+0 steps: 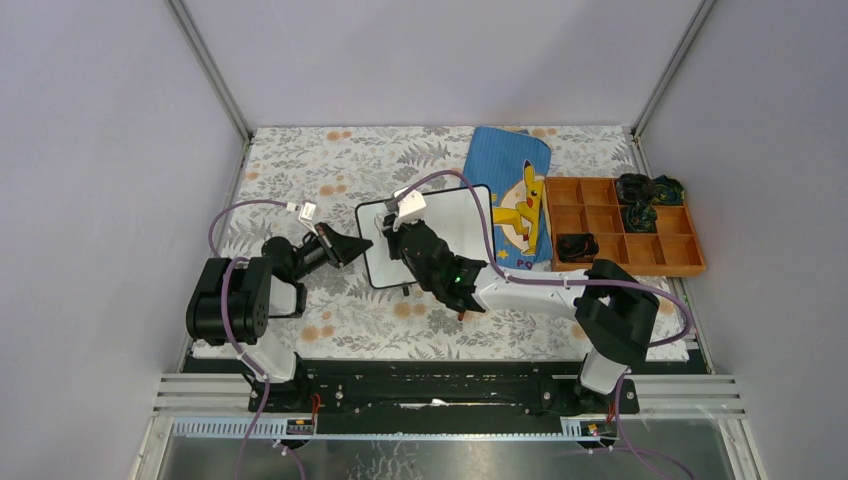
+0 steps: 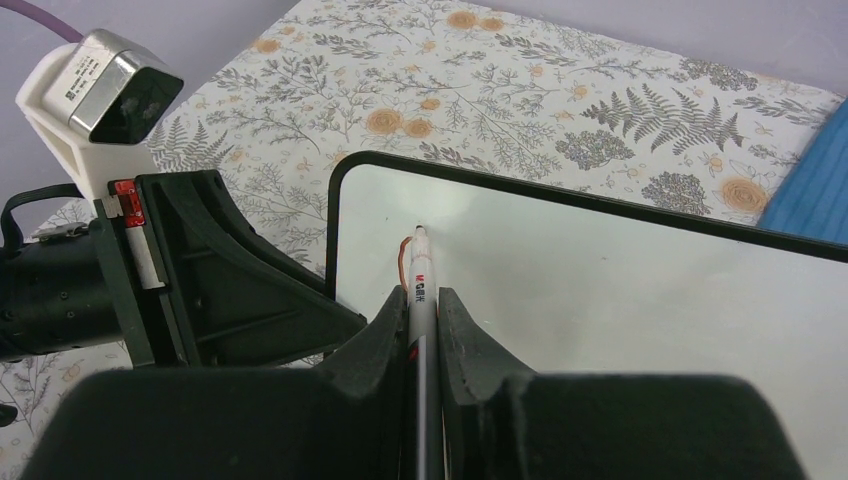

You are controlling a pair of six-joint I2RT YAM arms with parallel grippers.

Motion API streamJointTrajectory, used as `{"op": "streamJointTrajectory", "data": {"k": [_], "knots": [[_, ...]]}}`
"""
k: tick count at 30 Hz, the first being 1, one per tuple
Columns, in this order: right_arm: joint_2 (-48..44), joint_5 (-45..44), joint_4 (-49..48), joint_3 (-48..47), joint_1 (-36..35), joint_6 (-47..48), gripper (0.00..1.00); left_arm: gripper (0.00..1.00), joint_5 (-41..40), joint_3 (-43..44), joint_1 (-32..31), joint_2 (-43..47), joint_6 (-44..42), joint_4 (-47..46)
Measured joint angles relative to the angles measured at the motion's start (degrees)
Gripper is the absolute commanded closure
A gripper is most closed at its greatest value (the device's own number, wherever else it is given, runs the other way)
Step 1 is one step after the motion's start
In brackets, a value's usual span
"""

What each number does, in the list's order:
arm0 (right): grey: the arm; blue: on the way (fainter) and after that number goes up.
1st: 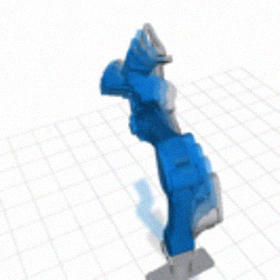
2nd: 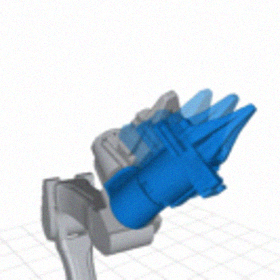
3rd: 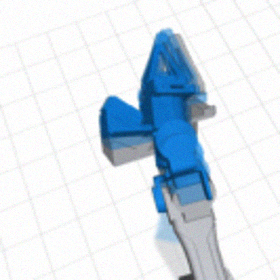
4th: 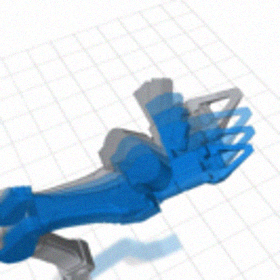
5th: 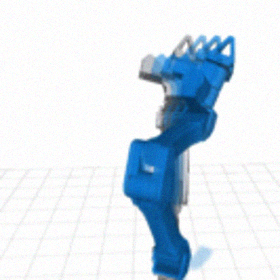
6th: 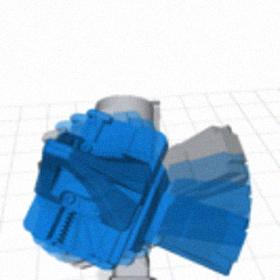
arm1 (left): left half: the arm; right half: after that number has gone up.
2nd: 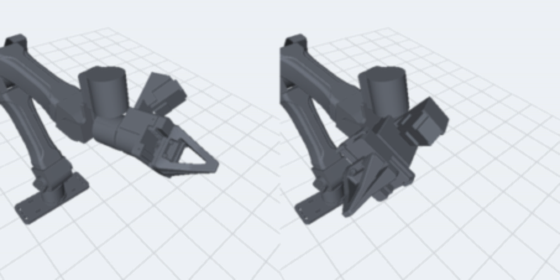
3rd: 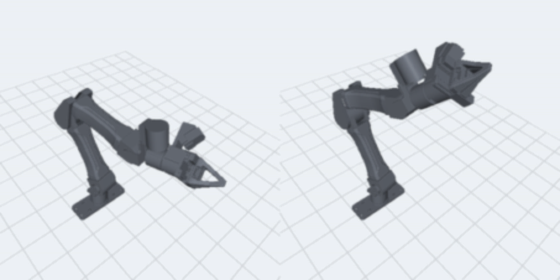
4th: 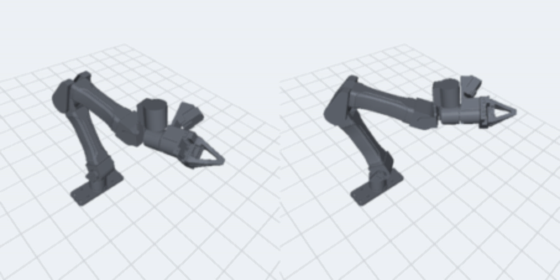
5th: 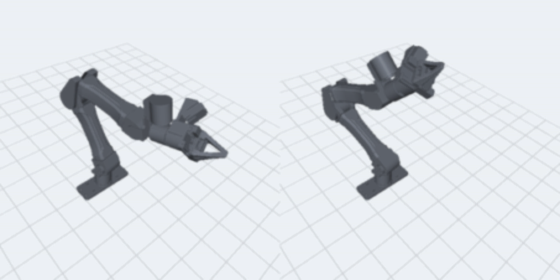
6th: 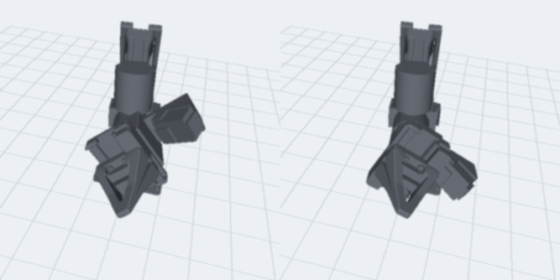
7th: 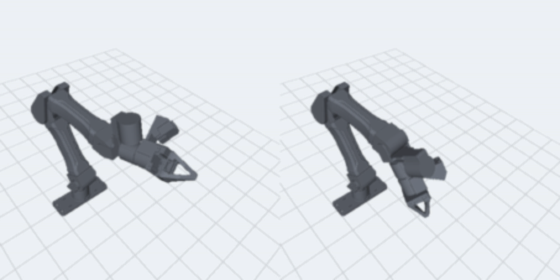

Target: Write a sentence on the whiteboard

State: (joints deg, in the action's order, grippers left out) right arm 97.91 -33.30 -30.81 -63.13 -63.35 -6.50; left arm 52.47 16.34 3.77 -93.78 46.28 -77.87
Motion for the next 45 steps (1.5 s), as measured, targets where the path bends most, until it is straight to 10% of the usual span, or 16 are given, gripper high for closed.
{"op": "streamJointTrajectory", "data": {"k": [45], "knots": [[-2.1, -1.6, 1.9, 2.4, 0.9, -3.4, 1.00, 1.00, -0.4, 0.3, -0.4, 0.2, -0.6, 0.5]]}}
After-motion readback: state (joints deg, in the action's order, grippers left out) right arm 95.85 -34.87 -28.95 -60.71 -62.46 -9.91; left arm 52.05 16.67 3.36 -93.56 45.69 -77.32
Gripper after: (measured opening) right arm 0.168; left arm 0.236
